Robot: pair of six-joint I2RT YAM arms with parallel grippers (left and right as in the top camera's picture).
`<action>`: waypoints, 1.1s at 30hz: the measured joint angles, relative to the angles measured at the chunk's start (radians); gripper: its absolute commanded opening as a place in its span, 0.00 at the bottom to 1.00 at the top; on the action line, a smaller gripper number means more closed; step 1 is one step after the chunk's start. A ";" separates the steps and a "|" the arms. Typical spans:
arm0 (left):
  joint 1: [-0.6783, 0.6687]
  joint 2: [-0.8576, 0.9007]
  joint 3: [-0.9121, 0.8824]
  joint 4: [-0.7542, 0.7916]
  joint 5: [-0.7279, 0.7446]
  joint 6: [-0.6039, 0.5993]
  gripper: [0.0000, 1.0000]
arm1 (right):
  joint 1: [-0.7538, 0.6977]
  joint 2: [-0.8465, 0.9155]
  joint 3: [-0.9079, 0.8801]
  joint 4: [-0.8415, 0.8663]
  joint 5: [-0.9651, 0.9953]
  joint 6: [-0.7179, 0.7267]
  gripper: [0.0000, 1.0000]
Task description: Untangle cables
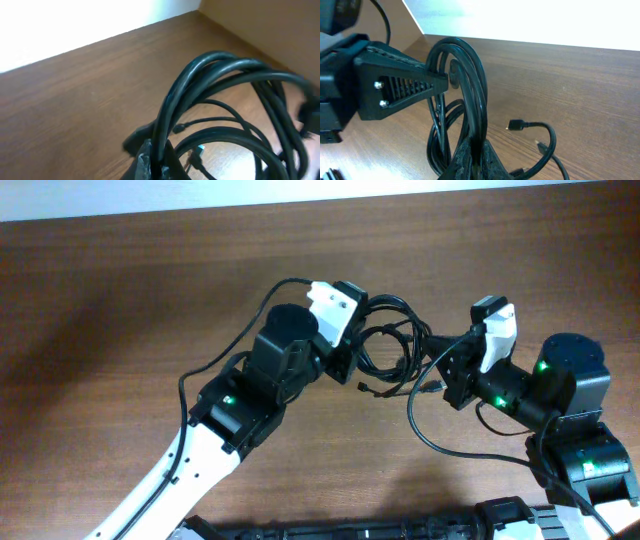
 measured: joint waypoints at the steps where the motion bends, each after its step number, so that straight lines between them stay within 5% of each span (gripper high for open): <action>1: -0.001 0.000 0.000 -0.007 -0.016 -0.019 0.00 | 0.000 0.000 0.000 0.003 -0.002 0.006 0.04; 17: -0.003 0.000 0.000 -0.040 -0.080 -0.194 0.00 | 0.000 0.001 0.000 -0.072 0.253 0.408 0.04; 33: -0.006 0.000 0.000 -0.045 -0.083 -0.285 0.00 | 0.000 0.001 0.000 -0.111 0.321 0.580 0.04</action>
